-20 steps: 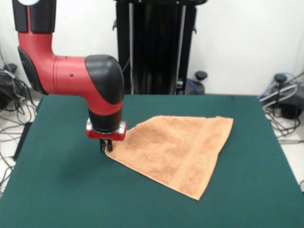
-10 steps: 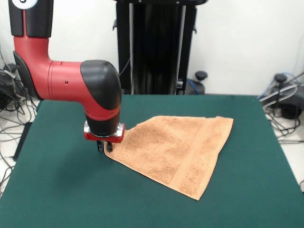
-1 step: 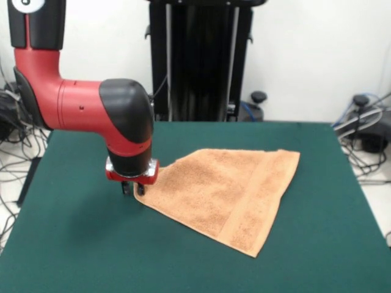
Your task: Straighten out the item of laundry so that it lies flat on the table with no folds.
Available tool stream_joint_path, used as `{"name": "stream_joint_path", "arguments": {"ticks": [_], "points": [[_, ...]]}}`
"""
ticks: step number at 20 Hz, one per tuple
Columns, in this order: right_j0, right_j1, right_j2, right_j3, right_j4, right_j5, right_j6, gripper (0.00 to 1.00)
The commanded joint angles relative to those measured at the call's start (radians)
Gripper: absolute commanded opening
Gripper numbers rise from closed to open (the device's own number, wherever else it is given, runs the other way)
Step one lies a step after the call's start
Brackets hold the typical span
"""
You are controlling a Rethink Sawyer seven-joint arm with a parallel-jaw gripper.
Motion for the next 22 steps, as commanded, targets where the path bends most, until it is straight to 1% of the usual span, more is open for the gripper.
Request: {"name": "stream_joint_path", "arguments": {"ticks": [1, 3, 4, 5, 7, 10, 13, 15, 19, 22], "points": [[-0.003, 0.040, 0.025, 0.009, -0.071, -0.046, -0.132, 1.00], [0.015, -0.133, 0.025, 0.164, -0.015, 0.030, -0.095, 1.00], [0.020, -0.176, 0.032, 0.206, 0.010, 0.051, -0.075, 1.00], [0.025, -0.202, 0.037, 0.235, 0.029, 0.059, -0.051, 1.00], [0.035, -0.218, 0.042, 0.263, 0.049, 0.053, -0.007, 1.00], [0.051, -0.229, 0.042, 0.279, 0.065, 0.055, 0.022, 1.00], [0.066, -0.223, 0.036, 0.296, 0.076, 0.017, 0.064, 1.00], [0.080, -0.185, 0.025, 0.295, 0.072, -0.056, 0.115, 1.00], [0.164, -0.103, -0.037, 0.277, 0.057, -0.253, 0.287, 1.00], [0.245, -0.073, -0.089, 0.285, 0.096, -0.350, 0.393, 1.00]]}}
